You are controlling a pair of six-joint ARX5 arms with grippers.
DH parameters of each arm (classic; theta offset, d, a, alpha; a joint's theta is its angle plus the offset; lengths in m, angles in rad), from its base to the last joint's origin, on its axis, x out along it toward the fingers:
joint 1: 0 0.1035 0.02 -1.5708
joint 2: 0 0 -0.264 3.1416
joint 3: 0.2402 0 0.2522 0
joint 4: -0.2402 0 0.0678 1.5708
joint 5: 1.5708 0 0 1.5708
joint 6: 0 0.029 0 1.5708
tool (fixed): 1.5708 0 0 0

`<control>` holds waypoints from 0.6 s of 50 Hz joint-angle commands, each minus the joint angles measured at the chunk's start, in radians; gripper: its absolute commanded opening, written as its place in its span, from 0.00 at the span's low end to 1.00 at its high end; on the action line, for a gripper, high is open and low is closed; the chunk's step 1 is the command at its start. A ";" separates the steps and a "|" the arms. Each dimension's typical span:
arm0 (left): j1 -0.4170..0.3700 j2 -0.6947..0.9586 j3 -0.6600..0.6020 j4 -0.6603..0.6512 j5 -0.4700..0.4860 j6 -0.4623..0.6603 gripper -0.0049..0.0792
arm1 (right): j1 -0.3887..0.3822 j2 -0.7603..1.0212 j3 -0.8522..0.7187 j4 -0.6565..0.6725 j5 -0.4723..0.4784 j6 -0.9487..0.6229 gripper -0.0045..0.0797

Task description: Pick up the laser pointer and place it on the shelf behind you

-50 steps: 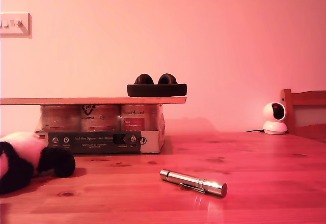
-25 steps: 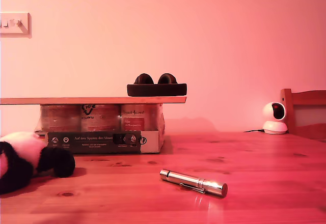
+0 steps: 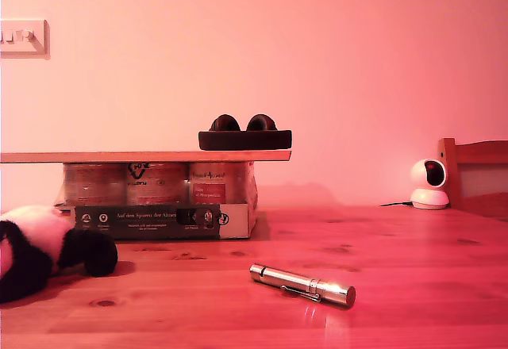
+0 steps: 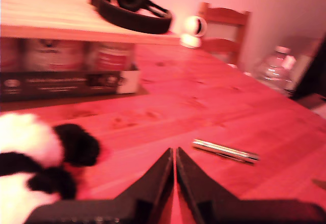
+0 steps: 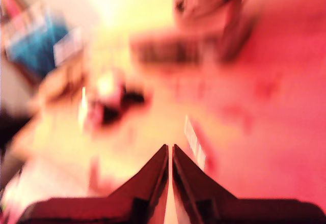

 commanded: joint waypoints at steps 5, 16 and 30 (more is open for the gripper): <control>-0.046 -0.009 -0.020 -0.026 0.012 0.042 0.04 | 0.053 0.141 0.065 -0.032 0.023 -0.072 0.04; -0.133 -0.009 -0.020 -0.050 0.004 0.118 0.05 | 0.138 0.331 0.171 -0.080 0.055 -0.086 0.04; -0.197 -0.009 -0.020 -0.056 -0.008 0.156 0.04 | 0.288 0.587 0.313 -0.131 0.210 -0.129 0.05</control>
